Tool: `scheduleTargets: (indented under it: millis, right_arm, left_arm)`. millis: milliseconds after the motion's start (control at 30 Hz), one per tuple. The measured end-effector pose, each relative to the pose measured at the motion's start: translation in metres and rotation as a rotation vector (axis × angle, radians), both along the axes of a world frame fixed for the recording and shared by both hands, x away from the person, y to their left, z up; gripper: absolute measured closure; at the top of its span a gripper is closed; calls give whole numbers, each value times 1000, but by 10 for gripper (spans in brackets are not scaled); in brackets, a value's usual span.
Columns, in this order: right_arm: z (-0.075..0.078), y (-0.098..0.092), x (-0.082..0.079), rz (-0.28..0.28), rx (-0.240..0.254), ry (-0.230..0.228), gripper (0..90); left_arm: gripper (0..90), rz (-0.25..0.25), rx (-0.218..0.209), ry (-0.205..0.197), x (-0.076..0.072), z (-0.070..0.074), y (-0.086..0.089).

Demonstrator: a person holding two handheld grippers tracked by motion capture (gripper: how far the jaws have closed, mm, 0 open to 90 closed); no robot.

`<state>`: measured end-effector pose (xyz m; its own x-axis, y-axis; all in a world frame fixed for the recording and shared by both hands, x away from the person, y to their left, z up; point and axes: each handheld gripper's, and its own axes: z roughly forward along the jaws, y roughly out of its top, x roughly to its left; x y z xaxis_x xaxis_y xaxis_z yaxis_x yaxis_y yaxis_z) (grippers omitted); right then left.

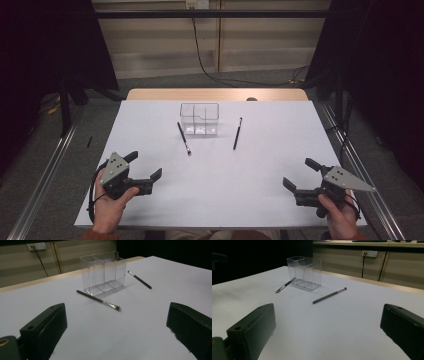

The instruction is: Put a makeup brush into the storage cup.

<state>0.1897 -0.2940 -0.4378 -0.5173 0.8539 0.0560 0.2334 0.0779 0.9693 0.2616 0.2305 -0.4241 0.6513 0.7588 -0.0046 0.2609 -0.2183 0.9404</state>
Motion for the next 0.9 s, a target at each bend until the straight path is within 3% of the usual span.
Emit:
scheduleTargets:
  millis: [333, 467, 900]
  right_arm:
    - [0, 1, 1, 8, -9, 4, 0]
    - [0, 2, 1, 10, -4, 4, 0]
    - [0, 2, 1, 15, -2, 2, 0]
  left_arm:
    - [31, 2, -4, 11, 20, 5, -9]
    - [41, -28, 31, 17, 27, 8, -16]
    - [45, -7, 56, 39, 49, 19, -20]
